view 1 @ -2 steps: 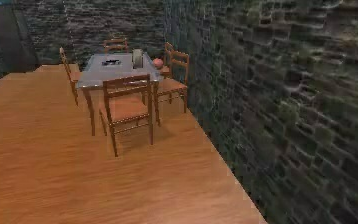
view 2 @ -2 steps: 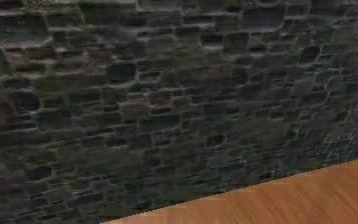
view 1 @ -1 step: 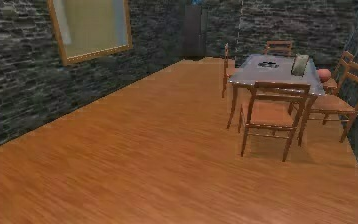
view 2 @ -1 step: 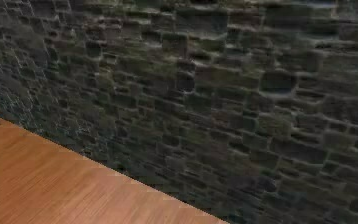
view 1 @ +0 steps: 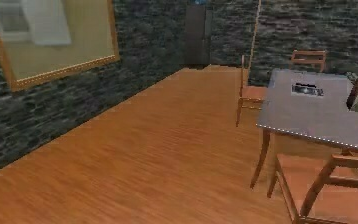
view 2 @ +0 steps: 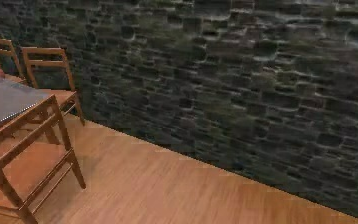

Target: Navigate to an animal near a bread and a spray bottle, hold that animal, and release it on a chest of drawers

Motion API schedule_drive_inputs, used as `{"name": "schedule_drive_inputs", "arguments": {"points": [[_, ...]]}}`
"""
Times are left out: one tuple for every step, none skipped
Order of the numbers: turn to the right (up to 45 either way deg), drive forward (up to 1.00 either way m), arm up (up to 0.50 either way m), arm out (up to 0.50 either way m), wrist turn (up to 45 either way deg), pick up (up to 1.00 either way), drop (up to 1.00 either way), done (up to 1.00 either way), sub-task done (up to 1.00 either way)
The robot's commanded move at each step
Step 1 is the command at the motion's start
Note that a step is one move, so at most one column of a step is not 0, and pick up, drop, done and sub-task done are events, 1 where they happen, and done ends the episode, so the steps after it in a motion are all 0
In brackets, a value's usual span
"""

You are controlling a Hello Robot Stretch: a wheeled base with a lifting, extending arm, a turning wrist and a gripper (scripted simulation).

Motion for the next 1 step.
{"name": "schedule_drive_inputs", "arguments": {"points": [[0.0, 1.00, 0.00, 0.00, 0.0, 0.00, 0.00, 0.00, 0.00]]}}
